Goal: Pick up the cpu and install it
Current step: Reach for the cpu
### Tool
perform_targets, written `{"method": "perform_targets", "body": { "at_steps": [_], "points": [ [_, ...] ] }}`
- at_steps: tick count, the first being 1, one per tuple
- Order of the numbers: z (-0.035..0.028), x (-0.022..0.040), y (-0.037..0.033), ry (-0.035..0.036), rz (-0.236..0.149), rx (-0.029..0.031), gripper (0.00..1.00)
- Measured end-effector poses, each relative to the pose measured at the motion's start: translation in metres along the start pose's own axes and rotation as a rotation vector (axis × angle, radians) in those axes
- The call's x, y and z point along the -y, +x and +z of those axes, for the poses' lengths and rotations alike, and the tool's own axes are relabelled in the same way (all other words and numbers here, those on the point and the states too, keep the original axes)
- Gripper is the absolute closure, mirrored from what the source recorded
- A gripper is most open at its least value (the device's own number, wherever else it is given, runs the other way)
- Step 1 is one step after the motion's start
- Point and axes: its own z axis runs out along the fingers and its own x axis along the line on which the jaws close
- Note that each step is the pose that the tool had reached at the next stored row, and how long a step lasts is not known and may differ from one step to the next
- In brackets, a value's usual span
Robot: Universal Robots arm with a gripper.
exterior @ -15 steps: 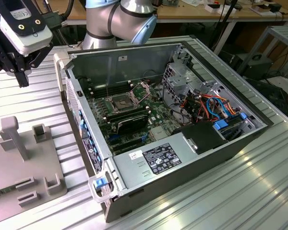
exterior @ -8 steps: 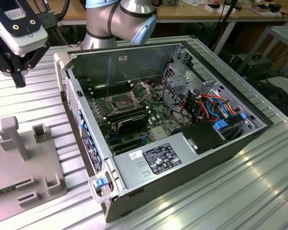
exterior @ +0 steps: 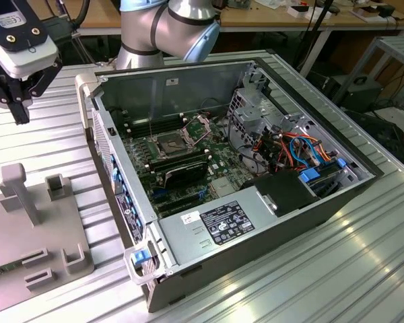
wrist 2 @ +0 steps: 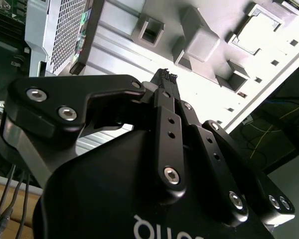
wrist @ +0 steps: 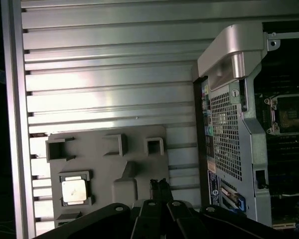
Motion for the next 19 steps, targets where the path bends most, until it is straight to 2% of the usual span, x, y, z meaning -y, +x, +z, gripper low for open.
{"method": "perform_targets", "body": {
  "at_steps": [13, 19],
  "points": [
    [0.0000, 0.0002, 0.0020, 0.0000, 0.000, 0.0001, 0.89],
    [-0.0002, 0.0006, 0.0076, 0.0000, 0.000, 0.0000, 0.89]
  ]
}}
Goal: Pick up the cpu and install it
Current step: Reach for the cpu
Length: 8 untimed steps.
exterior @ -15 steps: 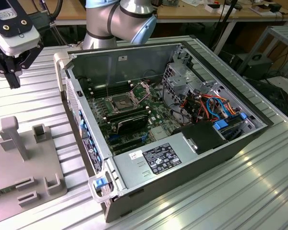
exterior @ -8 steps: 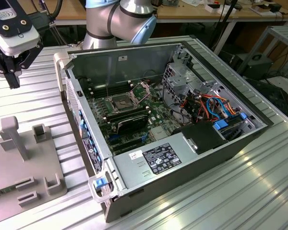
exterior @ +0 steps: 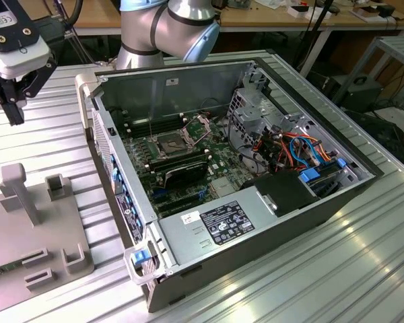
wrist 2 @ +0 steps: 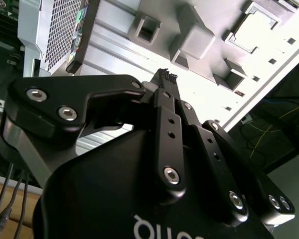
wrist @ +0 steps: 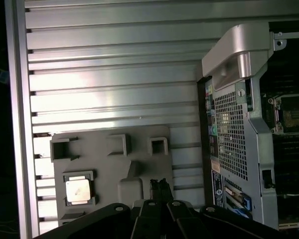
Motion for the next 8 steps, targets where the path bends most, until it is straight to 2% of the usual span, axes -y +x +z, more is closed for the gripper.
{"method": "perform_targets", "body": {
  "at_steps": [8],
  "points": [
    [-0.0004, 0.0011, 0.0147, 0.0000, 0.000, 0.0000, 0.89]
  ]
}}
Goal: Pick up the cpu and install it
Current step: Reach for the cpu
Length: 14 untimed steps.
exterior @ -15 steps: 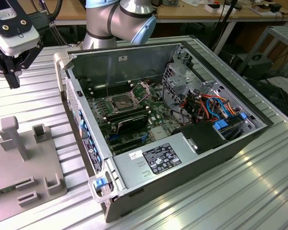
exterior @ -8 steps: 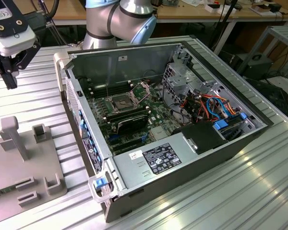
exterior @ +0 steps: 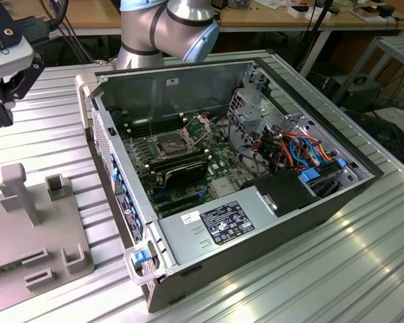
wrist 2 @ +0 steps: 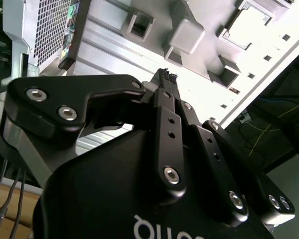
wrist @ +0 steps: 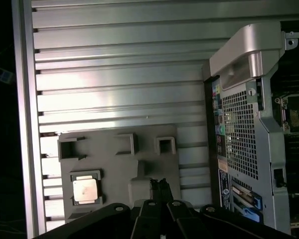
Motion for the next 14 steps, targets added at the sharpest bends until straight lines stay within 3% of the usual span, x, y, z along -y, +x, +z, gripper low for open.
{"method": "perform_targets", "body": {
  "at_steps": [14],
  "points": [
    [-0.0001, 0.0031, 0.0406, 0.0000, 0.000, 0.0000, 0.89]
  ]
}}
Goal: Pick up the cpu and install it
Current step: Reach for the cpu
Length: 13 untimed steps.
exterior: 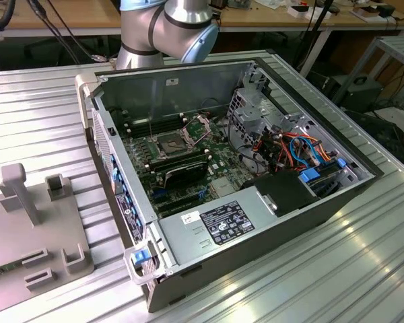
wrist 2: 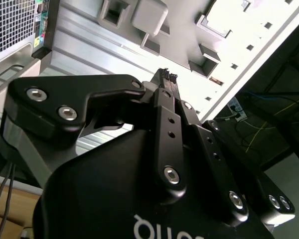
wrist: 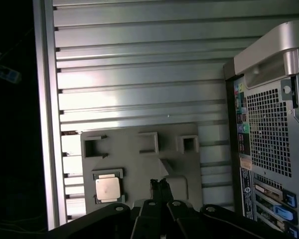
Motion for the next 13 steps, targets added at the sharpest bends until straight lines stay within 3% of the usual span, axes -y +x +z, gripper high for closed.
{"method": "perform_targets", "body": {
  "at_steps": [13],
  "points": [
    [-0.0002, 0.0006, 0.0078, -0.0001, 0.000, 0.0000, 0.89]
  ]
}}
